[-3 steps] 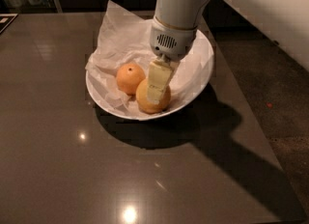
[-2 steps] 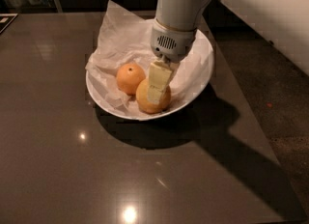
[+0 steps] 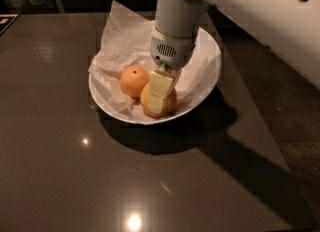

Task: Pick orange from white bowl

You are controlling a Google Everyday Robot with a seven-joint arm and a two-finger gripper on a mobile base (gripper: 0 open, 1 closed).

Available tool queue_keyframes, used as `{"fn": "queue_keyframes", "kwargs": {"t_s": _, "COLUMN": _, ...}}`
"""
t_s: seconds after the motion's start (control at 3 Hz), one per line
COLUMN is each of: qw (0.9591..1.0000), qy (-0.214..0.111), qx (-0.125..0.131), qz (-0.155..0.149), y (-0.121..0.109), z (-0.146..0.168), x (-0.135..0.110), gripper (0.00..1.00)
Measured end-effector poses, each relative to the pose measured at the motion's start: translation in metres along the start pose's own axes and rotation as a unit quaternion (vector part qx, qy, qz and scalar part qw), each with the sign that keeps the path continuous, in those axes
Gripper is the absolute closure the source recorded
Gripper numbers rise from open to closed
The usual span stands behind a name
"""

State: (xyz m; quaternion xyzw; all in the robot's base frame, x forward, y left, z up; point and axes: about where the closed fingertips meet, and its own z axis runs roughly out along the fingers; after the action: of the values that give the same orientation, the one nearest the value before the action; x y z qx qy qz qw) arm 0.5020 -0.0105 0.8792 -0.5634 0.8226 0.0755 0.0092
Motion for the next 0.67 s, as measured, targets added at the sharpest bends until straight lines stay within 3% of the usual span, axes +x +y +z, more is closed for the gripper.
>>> {"fn": "queue_keyframes", "kwargs": {"t_s": 0.67, "qw": 0.9997, "qy": 0.018, "qx": -0.009, "qz": -0.014, "y": 0.0028, "z": 0.0162, "x": -0.0068, "gripper": 0.37}}
